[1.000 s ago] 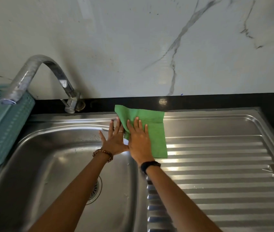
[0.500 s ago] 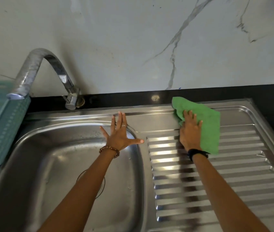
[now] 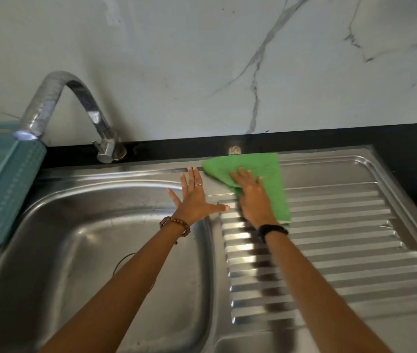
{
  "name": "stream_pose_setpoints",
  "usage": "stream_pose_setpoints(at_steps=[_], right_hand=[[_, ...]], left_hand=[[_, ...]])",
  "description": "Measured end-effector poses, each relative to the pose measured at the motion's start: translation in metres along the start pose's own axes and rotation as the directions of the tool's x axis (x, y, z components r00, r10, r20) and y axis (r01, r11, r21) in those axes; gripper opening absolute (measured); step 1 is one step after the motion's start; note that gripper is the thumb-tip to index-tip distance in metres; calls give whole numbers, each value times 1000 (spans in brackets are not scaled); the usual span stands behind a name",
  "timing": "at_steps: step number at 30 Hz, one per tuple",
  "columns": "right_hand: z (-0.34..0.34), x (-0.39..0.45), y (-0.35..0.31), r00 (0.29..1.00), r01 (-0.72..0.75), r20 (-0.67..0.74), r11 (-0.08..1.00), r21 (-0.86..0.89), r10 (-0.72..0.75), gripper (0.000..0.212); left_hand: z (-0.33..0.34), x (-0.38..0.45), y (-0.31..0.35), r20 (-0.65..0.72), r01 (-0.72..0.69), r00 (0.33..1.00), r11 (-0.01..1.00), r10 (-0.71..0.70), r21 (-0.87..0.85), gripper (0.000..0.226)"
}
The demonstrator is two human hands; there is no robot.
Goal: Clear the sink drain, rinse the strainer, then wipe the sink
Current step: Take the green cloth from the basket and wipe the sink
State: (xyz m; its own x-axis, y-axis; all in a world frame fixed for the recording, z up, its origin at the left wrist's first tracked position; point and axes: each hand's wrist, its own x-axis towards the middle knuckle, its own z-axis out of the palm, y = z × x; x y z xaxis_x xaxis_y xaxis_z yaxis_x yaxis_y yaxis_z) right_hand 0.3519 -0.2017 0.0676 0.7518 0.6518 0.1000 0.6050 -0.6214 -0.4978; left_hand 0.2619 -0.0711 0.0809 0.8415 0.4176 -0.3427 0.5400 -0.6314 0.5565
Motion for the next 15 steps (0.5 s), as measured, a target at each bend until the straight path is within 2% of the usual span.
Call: stream_pose_setpoints(at_steps=[4, 8, 9, 11, 15], right_hand=[[-59, -2, 80, 975, -219, -32, 976, 14, 219, 62], [-72, 3, 95, 930, -367, -37, 930, -15, 366, 59], [-67, 5, 88, 934, -358, -33, 932, -58, 357, 58], [-49, 8, 65, 969, -247, 1, 963, -108, 248, 58], [-6, 2, 7, 997, 29, 78, 1000, 5, -29, 65]], left_hand=[[18, 8, 17, 164, -40, 985, 997, 51, -73, 129], [34, 11, 16, 153, -49, 987, 999, 49, -5, 135], [36, 11, 17, 148, -47, 988, 999, 43, 19, 139], [37, 13, 19, 159, -27, 987, 999, 20, 42, 145], [37, 15, 21, 152, 13, 988, 996, -26, 83, 146]])
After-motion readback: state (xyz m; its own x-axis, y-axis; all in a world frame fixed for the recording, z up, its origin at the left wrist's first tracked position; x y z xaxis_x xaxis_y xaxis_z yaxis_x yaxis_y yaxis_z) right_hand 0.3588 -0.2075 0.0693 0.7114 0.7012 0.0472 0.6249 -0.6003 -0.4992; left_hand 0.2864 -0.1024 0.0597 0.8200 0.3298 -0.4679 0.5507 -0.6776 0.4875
